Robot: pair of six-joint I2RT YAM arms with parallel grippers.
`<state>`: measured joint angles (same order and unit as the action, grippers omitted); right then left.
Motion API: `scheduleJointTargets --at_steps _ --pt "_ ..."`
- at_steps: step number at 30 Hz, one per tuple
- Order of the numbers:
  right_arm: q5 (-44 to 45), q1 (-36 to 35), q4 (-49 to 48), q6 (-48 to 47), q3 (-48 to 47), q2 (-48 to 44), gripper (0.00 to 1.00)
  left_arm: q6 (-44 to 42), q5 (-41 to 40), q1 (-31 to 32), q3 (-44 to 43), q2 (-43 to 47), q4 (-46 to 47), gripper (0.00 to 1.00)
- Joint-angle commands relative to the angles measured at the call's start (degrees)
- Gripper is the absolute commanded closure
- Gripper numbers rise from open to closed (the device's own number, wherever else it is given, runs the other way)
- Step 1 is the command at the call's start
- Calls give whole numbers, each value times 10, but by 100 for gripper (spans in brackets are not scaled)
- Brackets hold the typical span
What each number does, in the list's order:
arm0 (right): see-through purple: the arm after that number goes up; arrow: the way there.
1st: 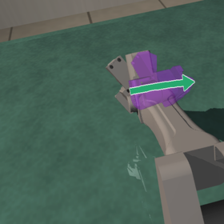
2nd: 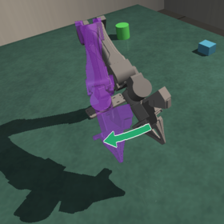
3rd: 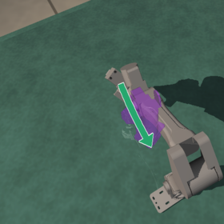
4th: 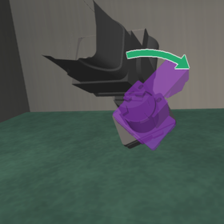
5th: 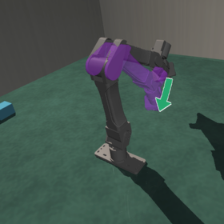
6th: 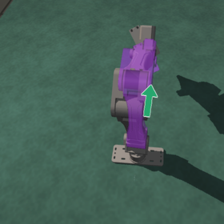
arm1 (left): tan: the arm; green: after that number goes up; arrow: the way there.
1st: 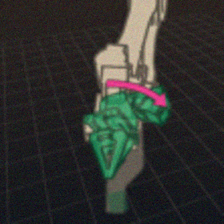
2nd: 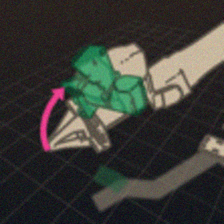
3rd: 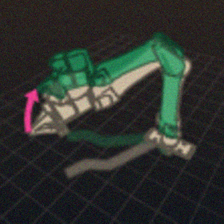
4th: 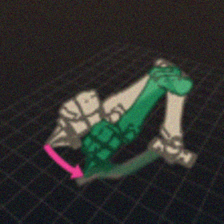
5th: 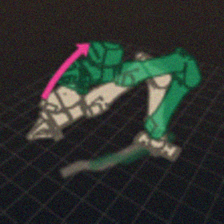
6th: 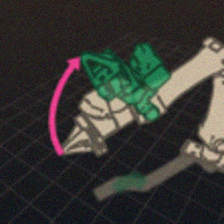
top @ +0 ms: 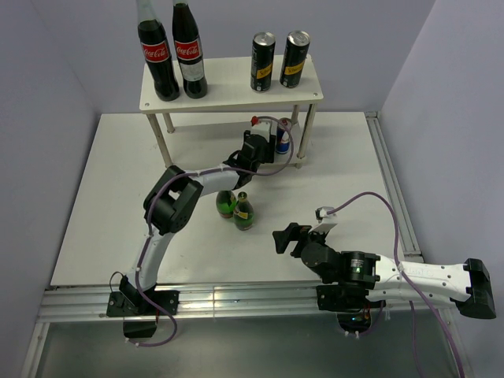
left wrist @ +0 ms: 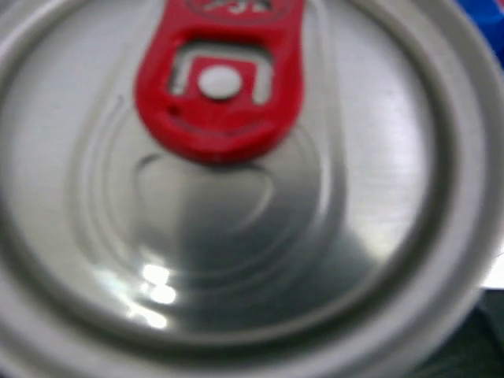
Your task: Place and organize the beverage onto the shelf
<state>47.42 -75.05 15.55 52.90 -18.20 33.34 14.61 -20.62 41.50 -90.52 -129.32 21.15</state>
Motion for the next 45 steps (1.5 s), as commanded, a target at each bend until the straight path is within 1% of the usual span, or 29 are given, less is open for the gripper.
scheduleJointTargets --at_steps 1,2,3,4,5,6,13,22,26,35,37,40,42,43,45 --pt "16 -5 -9 3 11 -6 0 -7 -8 14 24 12 50 38" --pt "16 -5 -10 2 11 -7 0 -7 -7 14 30 14 53 26" --pt "16 -5 -9 3 11 -7 0 -6 -7 14 31 17 52 22" --pt "16 -5 -9 2 11 -7 0 -6 -6 15 31 17 50 21" --pt "16 -5 -10 2 11 -7 0 -6 -4 14 30 17 48 13" --pt "16 -5 -10 1 11 -7 0 -6 -5 14 30 18 47 10" --pt "17 -5 -11 1 10 -4 0 -8 -6 15 41 38 42 9" --pt "16 -5 -18 -2 9 4 0 -19 3 16 108 111 34 9" --pt "17 -5 -17 -2 9 6 0 -26 15 16 140 157 39 8" --pt "20 -5 -14 3 6 10 0 -38 20 16 167 217 22 9" --pt "20 -5 -12 3 5 12 0 -44 9 16 175 233 15 9" --pt "21 -5 -12 4 5 15 0 -54 -4 17 191 282 -1 9" --pt "22 -5 -13 3 5 15 0 -59 -15 16 203 332 -14 9" --pt "22 -5 -14 3 5 15 0 -61 -16 16 215 371 -20 9" --pt "21 -5 -16 2 4 18 0 -57 -33 17 225 410 -35 9"
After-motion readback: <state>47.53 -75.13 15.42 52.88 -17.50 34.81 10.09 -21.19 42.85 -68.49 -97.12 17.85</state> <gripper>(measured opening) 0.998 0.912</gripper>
